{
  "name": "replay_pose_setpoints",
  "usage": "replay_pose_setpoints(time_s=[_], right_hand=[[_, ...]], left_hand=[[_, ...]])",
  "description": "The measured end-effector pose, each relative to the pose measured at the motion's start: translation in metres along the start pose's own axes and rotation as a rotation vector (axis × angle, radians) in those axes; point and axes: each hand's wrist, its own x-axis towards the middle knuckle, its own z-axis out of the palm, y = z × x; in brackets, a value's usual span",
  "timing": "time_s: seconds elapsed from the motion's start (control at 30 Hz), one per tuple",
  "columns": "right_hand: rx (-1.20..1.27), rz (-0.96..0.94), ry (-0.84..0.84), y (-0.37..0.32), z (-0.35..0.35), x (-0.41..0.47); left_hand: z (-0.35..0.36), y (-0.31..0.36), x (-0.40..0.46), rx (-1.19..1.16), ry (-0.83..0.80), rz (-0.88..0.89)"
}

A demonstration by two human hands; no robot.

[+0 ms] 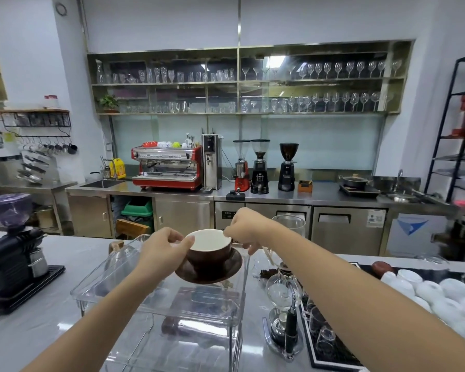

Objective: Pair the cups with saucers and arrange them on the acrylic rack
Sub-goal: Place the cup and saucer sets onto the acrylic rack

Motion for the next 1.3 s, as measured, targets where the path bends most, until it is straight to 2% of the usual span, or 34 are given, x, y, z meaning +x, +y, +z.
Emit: replay_pose_setpoints(time_s=[0.37,0.67,0.83,0.97,1.13,1.3], right_hand=[[-0.082,-0.187,0.125,0.011,-0.013,-0.061],[-0.027,-0.314,0.138,0.032,0.003,-0.132],[-0.010,-0.384,0.206,0.059,0.021,-0.158],[-0.004,-0.335,0.183,0.087,0.043,-0.177],[-0.062,-0.336,0.254,0.119,0.074,-0.199],[-0.021,-0.276,0.263,0.151,0.106,-0.220]], left_hand=[[-0.019,0.034,-0.057,0.186,0.070,0.454],[-0.021,0.042,-0.122,0.146,-0.025,0.552],[-0.015,0.030,-0.154,0.078,-0.058,0.551],[-0.007,0.014,-0.181,0.124,-0.093,0.560],[0.005,-0.010,-0.213,0.171,-0.171,0.577],[0.021,-0.029,-0.245,0.223,-0.203,0.576]])
